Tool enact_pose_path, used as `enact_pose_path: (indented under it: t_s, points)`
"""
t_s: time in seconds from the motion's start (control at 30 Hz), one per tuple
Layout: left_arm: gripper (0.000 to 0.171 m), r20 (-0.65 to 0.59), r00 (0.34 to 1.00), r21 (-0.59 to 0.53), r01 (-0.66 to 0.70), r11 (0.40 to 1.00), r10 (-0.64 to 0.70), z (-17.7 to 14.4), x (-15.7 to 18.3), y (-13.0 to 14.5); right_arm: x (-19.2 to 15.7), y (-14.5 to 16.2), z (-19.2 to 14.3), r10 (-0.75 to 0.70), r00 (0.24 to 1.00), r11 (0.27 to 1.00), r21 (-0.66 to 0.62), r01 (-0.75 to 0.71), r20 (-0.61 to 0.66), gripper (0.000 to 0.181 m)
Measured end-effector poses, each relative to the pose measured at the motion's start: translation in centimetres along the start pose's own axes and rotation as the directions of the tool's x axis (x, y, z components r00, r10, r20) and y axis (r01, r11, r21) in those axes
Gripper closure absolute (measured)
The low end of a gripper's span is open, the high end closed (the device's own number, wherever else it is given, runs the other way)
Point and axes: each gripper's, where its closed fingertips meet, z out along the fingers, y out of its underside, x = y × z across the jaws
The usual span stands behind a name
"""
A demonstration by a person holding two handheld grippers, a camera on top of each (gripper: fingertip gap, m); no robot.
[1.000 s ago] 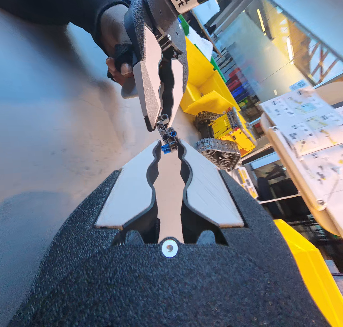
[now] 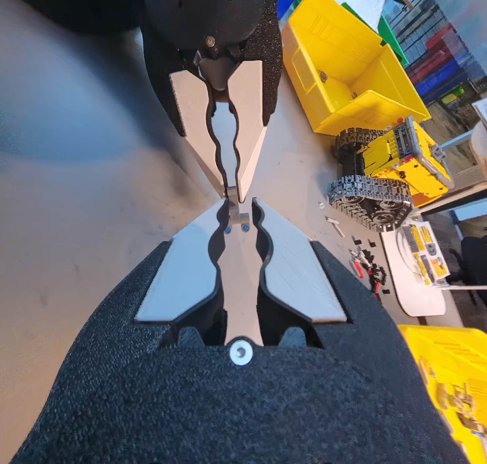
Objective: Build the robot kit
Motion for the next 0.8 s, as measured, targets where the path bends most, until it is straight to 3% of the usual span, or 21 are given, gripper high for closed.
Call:
enact_pose_path:
  t_s: [0.13,0.33,0.7,0.8]
  points:
    - [0.165,0.012,0.999,-0.036,-0.044,0.998,0.045,0.1,0.4,0.0,-1.0,1.1,1.2,-0.071,0.997,0.991,-0.113,0.075,0.036,0.17]
    - [0.165,0.004,0.999,-0.057,-0.053,0.997,0.053,0.2,0.6,0.3,-1.2,1.5,1.7,-0.095,0.995,0.985,-0.143,0.099,0.034,0.174]
    - [0.165,-0.008,0.999,-0.003,0.033,0.999,-0.033,-0.5,-0.4,0.3,0.0,1.3,-0.3,-0.019,1.0,1.0,-0.019,0.019,0.012,0.181]
    - [0.165,-0.024,0.999,-0.019,0.026,0.999,-0.027,-0.1,0.1,0.5,-0.2,0.6,-0.2,-0.019,1.0,1.0,0.009,0.018,0.022,0.169]
